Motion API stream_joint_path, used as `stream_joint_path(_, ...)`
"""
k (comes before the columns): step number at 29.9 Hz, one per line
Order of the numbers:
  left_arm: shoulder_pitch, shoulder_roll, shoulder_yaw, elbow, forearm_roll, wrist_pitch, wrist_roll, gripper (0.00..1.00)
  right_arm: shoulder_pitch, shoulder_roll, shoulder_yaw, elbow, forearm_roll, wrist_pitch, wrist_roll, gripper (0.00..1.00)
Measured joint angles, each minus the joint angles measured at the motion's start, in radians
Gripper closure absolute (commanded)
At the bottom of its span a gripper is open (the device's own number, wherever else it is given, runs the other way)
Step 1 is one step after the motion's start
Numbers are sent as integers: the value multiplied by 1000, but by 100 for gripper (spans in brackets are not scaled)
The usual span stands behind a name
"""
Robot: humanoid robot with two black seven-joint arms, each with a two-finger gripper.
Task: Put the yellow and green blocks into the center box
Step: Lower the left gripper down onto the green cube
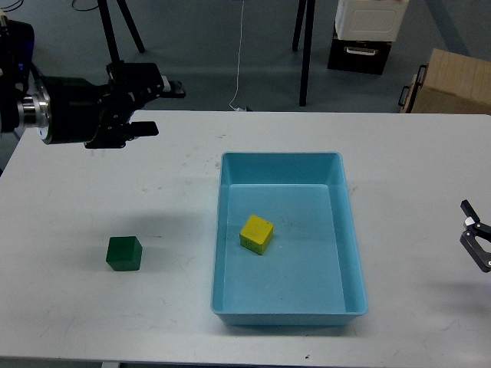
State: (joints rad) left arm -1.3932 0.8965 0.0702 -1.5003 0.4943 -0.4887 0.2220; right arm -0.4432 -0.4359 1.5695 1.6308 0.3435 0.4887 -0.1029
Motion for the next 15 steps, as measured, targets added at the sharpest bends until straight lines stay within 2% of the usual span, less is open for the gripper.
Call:
stream_joint_path(4,-139,-27,247,-9,114,0,57,0,11,0,-7,0,0,0,0,2)
stream_joint_path(8,-231,-44,456,-45,228,0,69,0,12,7,-11,-2,-2,0,0,2)
stream_joint_path(11,-250,-56,553,-58,274,0,72,0,12,9,-13,-4,-4,0,0,2)
stream_joint_path(15,-243,-88,610,-63,289,0,72,0,12,18,-14,-7,-5,0,0,2)
